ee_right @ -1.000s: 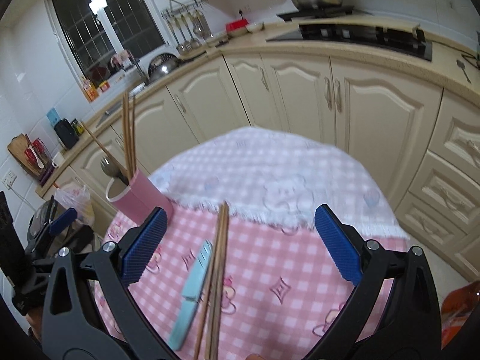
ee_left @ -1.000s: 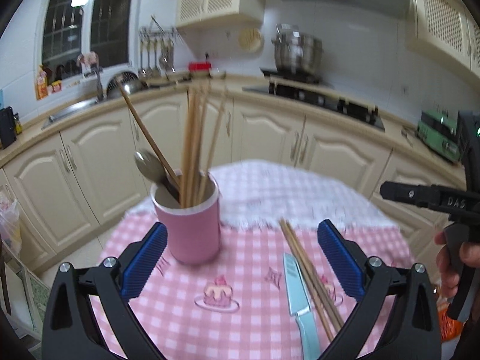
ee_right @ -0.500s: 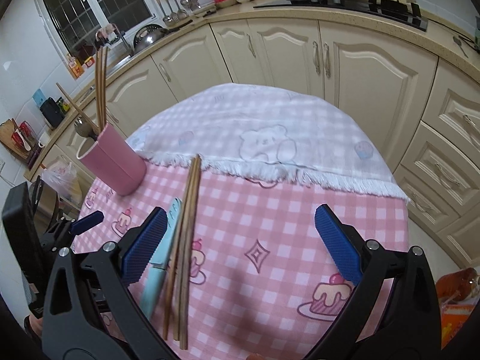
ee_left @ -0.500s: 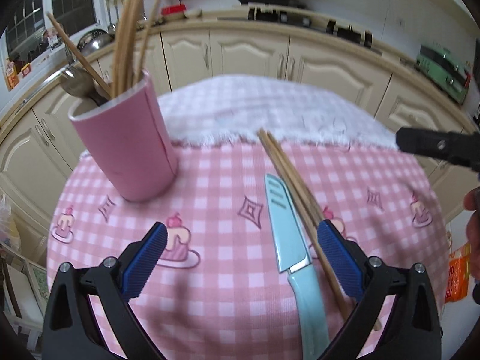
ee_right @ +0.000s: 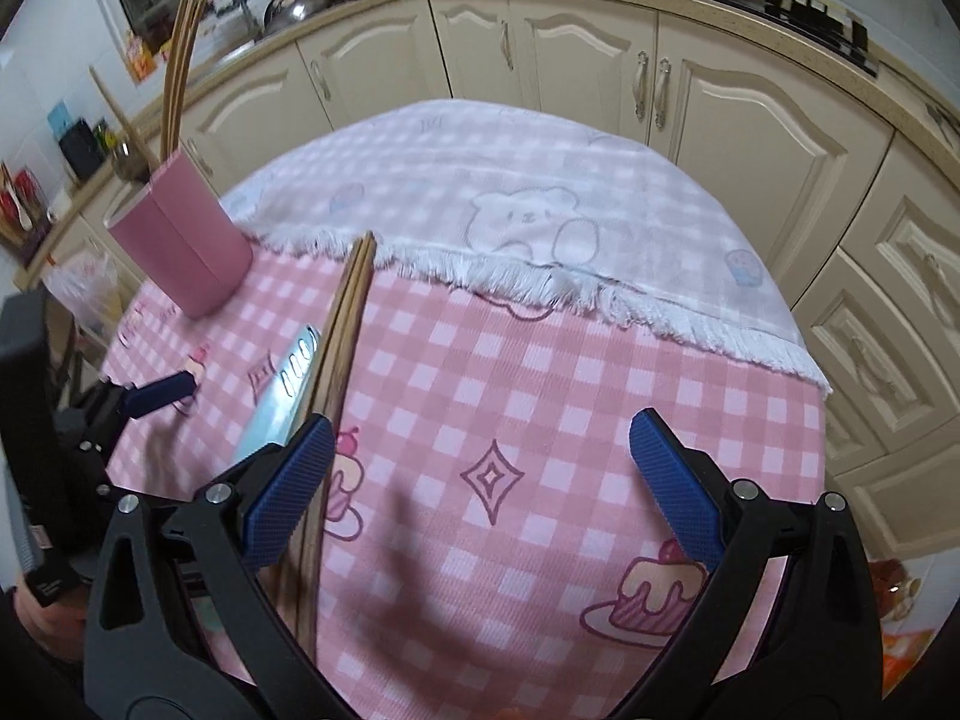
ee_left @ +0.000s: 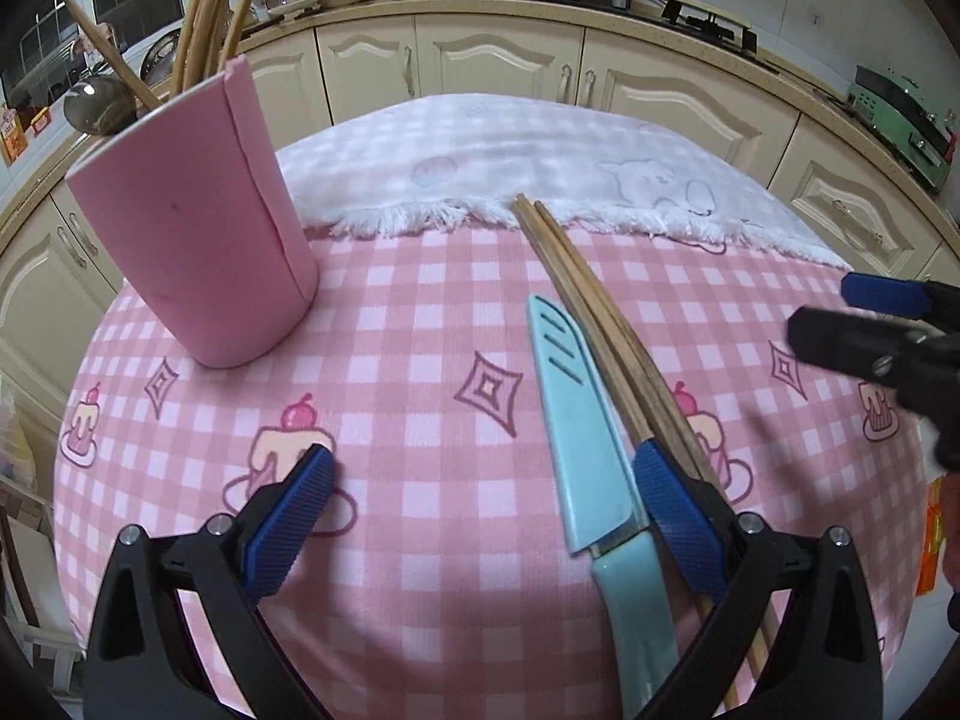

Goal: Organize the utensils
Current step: 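Move both open tools back down over the blue knife and chopsticks, then grasp the blue knife with the left tool while the right tool grasps a chopstick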

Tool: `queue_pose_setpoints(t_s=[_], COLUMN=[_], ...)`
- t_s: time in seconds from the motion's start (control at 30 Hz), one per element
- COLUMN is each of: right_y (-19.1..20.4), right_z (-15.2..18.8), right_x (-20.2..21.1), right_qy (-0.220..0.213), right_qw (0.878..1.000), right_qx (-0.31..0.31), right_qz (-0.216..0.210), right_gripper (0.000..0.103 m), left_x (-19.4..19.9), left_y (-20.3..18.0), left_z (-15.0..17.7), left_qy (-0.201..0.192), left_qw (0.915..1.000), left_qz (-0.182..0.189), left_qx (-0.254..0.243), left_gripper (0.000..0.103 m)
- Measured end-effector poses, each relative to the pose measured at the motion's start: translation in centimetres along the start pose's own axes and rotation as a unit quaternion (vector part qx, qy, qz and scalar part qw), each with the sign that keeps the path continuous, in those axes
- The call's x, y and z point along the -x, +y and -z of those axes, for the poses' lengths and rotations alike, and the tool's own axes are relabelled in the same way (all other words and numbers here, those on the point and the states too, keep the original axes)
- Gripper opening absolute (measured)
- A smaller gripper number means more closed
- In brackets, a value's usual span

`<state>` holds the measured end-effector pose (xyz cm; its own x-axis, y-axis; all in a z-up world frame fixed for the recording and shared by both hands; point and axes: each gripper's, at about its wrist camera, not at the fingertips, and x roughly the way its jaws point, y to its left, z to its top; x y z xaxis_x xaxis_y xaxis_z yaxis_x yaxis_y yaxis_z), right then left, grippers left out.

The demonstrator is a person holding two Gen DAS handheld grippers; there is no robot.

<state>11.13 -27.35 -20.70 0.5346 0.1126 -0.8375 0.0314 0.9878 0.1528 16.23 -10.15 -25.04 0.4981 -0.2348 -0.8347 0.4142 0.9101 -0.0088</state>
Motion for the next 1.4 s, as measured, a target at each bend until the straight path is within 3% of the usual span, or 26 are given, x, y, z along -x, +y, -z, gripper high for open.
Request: queue_pose_setpoints(t_s=[0.47, 0.8, 1.13, 1.23, 1.4], right_y=[3.5, 4.4, 4.3, 3.7, 4.5], right_z=[-0.1, -0.1, -0.6, -0.8, -2.4], right_x=[-3.5, -3.7, -5.0, -4.6, -5.2], right_qy=[0.039, 0.06, 0.079, 0.083, 0.084], right_qw=[0.996, 0.991, 0.991, 0.991, 0.991], right_qx=[0.072, 0.108, 0.101, 0.094, 0.096], right_qz=[0.023, 0.054, 0.044, 0.042, 0.038], right_gripper=[0.097, 0.097, 0.093, 0.087, 0.065], left_x=[0.3, 0.6, 0.7, 0.5, 0.5], left_y=[2.2, 2.3, 2.2, 2.1, 1.5], left_z=[0.7, 1.1, 0.9, 0.4, -0.9], left_qy=[-0.004, -0.007, -0.001, 0.003, 0.014], left_qw=[1.0, 0.9999, 0.9999, 0.9999, 0.9996], left_qz=[-0.009, -0.01, -0.01, -0.008, 0.011], left_qx=[-0.001, -0.007, -0.004, -0.009, -0.022], left_gripper=[0.096, 0.096, 0.096, 0.091, 0.057])
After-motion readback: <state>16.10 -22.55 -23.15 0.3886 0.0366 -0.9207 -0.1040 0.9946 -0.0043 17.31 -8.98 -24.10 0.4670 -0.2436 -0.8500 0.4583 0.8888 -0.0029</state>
